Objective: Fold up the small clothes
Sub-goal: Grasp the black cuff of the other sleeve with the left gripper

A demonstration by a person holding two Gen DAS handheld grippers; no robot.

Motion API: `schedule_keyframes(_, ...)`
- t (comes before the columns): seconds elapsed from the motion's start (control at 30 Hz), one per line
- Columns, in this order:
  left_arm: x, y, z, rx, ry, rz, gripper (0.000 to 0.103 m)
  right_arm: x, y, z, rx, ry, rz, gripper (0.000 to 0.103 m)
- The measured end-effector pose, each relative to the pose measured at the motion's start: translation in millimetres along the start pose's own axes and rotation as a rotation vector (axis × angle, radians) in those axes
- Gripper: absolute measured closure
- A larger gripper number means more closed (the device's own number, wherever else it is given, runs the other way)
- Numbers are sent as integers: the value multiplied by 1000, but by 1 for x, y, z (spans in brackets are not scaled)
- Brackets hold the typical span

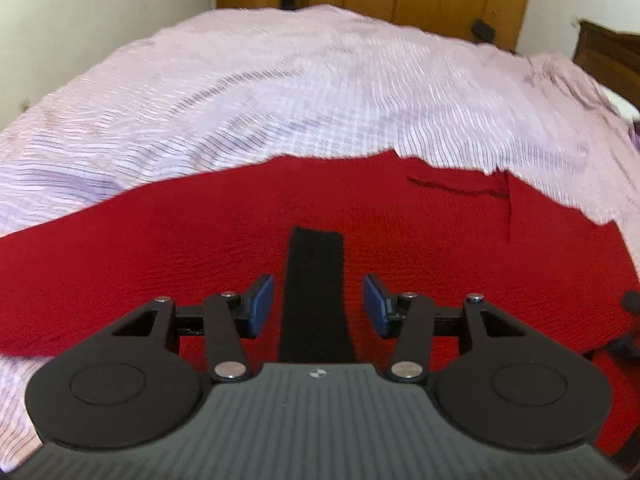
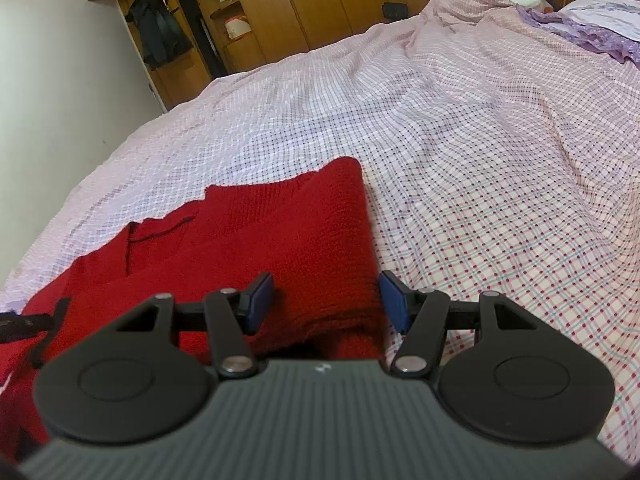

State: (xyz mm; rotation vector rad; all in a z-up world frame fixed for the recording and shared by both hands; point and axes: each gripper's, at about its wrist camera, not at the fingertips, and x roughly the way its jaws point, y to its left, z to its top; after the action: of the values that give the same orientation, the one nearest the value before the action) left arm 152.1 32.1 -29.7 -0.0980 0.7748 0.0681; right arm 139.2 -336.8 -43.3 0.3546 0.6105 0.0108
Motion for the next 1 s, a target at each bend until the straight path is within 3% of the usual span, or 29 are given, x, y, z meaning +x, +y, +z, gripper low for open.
schedule_keyframes(0.13, 23, -2, -2, -46, 43, -1, 49, 1, -1, 1, 4, -4, 0, 42)
schedule_keyframes(0.17, 24, -3, -3, -50, 36, 1, 55, 2, -1, 1, 4, -5, 0, 42)
schedule_keyframes(0.2, 24, -5, -3, -44, 24, -3, 79, 2, -1, 1, 6, -8, 2, 42)
schedule_keyframes(0.27, 17, -4, -2, -63, 2, -51, 86, 0, -2, 1, 13, -24, 3, 42)
schedule_keyframes(0.4, -11, 7, 8, -124, -82, -67, 87, -8, -2, 3, 23, -81, 21, 42)
schedule_keyframes(0.5, -21, 13, 10, -111, -103, -14, 87, -10, -3, 4, 35, -96, 36, 42)
schedule_keyframes(0.7, 14, 17, -2, -104, 22, 40, 86, -3, 1, 1, 10, -63, 9, 42)
schedule_keyframes(1.0, 14, 22, -8, -75, 18, 49, 75, 15, 2, -4, -26, 14, -56, 42)
